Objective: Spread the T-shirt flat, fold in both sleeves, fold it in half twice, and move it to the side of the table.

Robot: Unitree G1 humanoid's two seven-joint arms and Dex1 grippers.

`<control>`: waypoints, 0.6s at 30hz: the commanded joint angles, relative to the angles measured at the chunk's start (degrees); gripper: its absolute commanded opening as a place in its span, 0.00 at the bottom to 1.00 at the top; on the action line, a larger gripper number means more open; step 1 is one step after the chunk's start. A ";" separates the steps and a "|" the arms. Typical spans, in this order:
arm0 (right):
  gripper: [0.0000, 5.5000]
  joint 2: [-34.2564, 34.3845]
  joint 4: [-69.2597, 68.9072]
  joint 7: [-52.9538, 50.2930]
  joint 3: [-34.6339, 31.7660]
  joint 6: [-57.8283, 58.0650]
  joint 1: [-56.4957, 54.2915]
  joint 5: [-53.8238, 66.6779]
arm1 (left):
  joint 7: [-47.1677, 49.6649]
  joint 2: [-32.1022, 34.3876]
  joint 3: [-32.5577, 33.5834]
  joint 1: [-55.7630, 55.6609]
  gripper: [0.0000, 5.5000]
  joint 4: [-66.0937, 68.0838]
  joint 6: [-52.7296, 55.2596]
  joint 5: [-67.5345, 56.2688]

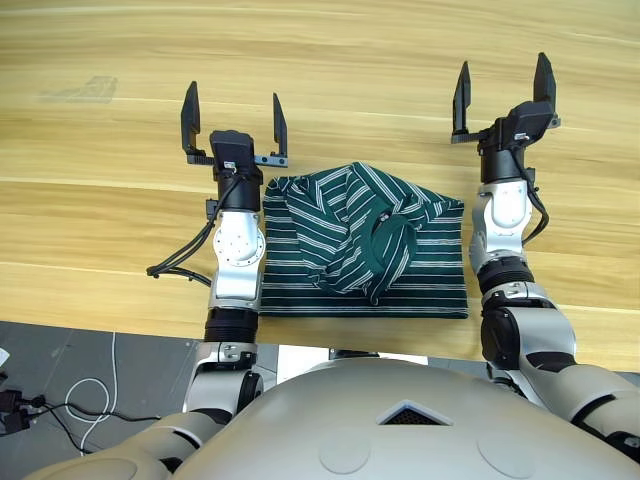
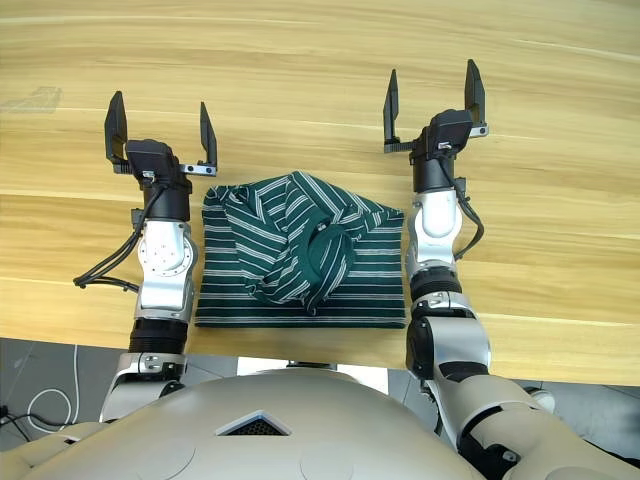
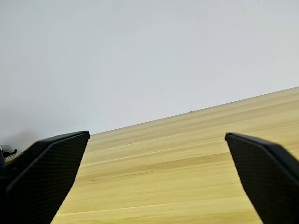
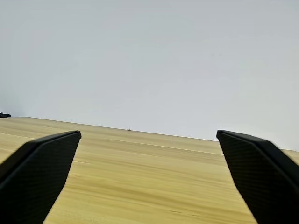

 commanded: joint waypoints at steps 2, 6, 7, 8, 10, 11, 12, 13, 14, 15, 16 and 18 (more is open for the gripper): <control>0.98 0.11 0.03 -0.27 -0.15 -0.09 -0.73 0.03 | 0.15 0.48 -0.21 -0.21 0.98 -0.24 -0.35 0.55; 0.98 0.10 0.11 -0.27 -0.16 -0.05 -0.76 0.03 | 0.13 0.45 -0.25 -0.23 0.98 -0.22 -0.34 0.55; 0.98 0.10 0.13 -0.28 -0.17 -0.04 -0.78 0.03 | 0.12 0.44 -0.27 -0.25 0.98 -0.21 -0.35 0.55; 0.98 0.11 0.15 -0.29 -0.17 -0.03 -0.79 0.02 | 0.11 0.44 -0.28 -0.27 0.98 -0.18 -0.35 0.55; 0.98 0.10 0.40 -0.33 -0.18 0.04 -0.98 -0.02 | 0.13 0.43 -0.26 -0.47 0.98 0.06 -0.31 0.54; 0.98 0.09 0.50 -0.35 -0.19 0.06 -1.05 -0.03 | 0.13 0.43 -0.27 -0.53 0.98 0.13 -0.31 0.54; 0.98 0.09 0.57 -0.37 -0.19 0.07 -1.08 -0.04 | 0.13 0.43 -0.28 -0.57 0.98 0.18 -0.30 0.53; 0.98 0.09 0.60 -0.39 -0.20 0.09 -1.10 -0.05 | 0.11 0.42 -0.29 -0.59 0.98 0.22 -0.31 0.53; 0.98 0.10 0.63 -0.41 -0.20 0.11 -1.11 -0.06 | 0.11 0.41 -0.31 -0.61 0.98 0.25 -0.31 0.52; 0.98 0.10 0.65 -0.41 -0.20 0.12 -1.13 -0.06 | 0.10 0.40 -0.32 -0.62 0.98 0.27 -0.30 0.52; 0.98 0.11 0.68 -0.42 -0.20 0.13 -1.14 -0.06 | 0.11 0.38 -0.34 -0.63 0.98 0.29 -0.29 0.53; 0.98 0.15 0.81 -0.46 -0.17 0.11 -1.24 -0.10 | 0.10 0.43 -0.33 -0.73 0.98 0.46 -0.34 0.54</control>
